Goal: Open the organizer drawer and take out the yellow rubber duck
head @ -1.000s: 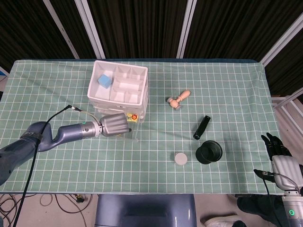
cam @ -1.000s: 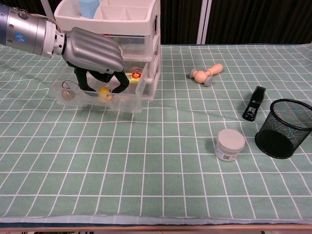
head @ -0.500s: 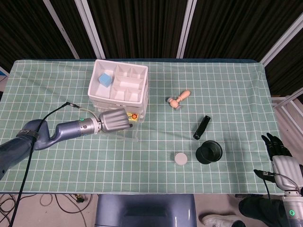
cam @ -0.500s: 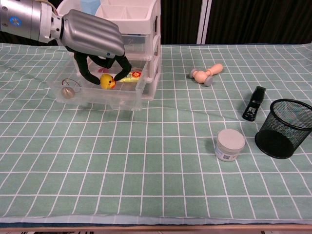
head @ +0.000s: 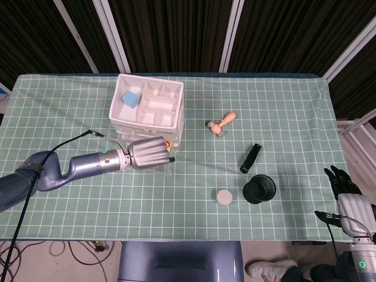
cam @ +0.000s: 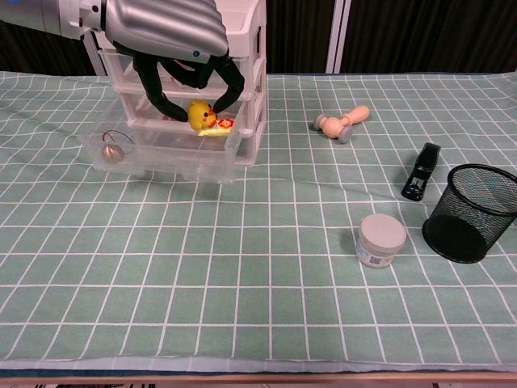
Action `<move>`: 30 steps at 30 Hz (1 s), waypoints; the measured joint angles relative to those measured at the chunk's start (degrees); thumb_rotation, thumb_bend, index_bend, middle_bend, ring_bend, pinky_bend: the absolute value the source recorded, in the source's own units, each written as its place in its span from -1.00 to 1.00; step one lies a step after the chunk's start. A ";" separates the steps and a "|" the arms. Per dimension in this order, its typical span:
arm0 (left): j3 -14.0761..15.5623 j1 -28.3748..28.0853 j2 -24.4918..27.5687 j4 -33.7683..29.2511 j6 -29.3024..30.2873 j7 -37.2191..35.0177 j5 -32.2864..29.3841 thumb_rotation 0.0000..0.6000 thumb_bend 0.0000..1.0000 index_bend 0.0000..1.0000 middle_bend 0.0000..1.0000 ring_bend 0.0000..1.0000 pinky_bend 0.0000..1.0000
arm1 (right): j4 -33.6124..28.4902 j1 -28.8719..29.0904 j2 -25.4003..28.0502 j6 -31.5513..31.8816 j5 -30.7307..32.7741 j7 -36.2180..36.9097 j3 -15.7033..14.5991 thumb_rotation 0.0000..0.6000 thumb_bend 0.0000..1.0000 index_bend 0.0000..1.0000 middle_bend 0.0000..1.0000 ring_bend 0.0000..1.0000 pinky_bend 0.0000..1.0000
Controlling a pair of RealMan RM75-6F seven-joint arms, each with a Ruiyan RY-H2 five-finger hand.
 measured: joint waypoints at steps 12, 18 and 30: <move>1.95 1.18 3.31 -13.64 -0.65 5.69 3.17 1.00 -0.24 0.17 1.00 1.00 1.00 | -0.12 0.12 0.06 -0.30 -0.22 0.35 -0.15 1.00 -0.83 -1.00 -1.00 -1.00 -0.55; 3.84 4.45 -0.10 -15.36 -3.72 8.14 2.75 1.00 -0.24 0.17 1.00 1.00 1.00 | -0.17 0.06 0.15 -0.18 -0.16 0.78 -0.07 1.00 -0.83 -1.00 -1.00 -1.00 -0.55; 5.14 7.35 -6.69 -11.64 -7.61 10.77 1.68 1.00 -0.30 0.14 1.00 1.00 1.00 | -0.24 -0.04 0.19 0.17 -0.18 1.34 0.08 1.00 -0.83 -1.00 -1.00 -1.00 -0.55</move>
